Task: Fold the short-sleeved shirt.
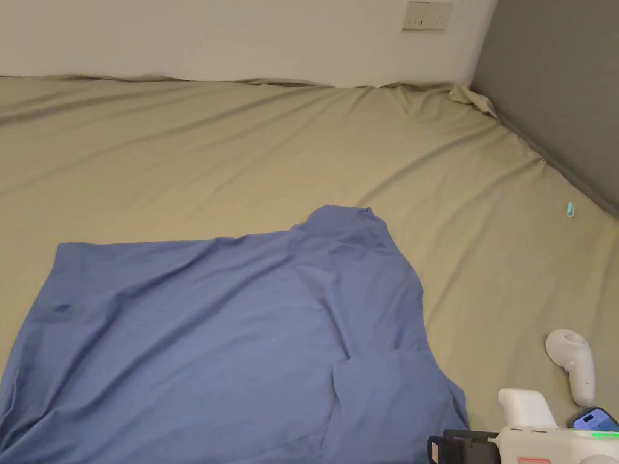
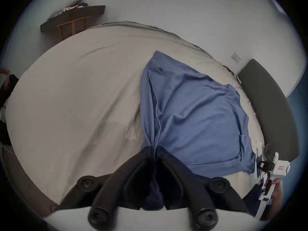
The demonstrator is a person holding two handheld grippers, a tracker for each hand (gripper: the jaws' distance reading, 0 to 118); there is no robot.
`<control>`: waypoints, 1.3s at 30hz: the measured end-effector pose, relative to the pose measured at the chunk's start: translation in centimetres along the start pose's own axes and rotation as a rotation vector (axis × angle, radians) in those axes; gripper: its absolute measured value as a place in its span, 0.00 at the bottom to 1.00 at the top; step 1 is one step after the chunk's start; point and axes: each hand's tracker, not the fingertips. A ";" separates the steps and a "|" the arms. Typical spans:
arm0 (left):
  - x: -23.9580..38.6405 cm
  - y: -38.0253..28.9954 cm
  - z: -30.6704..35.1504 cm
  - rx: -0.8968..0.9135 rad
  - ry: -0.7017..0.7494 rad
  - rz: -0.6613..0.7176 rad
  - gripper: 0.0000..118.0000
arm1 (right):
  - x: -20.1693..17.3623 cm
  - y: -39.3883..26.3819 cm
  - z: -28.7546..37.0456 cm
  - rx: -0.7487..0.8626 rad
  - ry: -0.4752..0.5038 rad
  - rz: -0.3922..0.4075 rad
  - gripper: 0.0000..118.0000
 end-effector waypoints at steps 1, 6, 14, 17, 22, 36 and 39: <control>-0.8 0.4 -0.2 -0.003 -0.001 0.002 0.04 | -0.1 -0.1 -0.7 -0.023 -0.029 0.011 0.99; -1.7 0.6 -0.9 -0.018 0.005 0.035 0.04 | -0.5 0.1 -3.3 -0.089 -0.086 -0.047 0.32; -3.7 -0.1 -1.3 -0.028 -0.021 0.125 0.04 | 0.3 -0.7 -0.4 0.009 0.024 -0.106 0.05; -4.1 0.6 -0.3 -0.019 -0.083 0.184 0.04 | 0.5 -0.2 1.3 0.027 0.146 -0.222 0.05; -3.6 3.4 -0.3 -0.001 -0.143 0.284 0.04 | 0.7 4.2 2.8 0.060 0.313 -0.377 0.05; -0.4 16.3 -11.1 0.035 -0.087 0.355 0.04 | -0.2 19.7 -7.0 0.071 0.207 -0.561 0.05; 1.0 17.4 -15.1 0.002 -0.045 0.312 0.04 | -1.0 20.7 -9.3 0.079 0.136 -0.565 0.05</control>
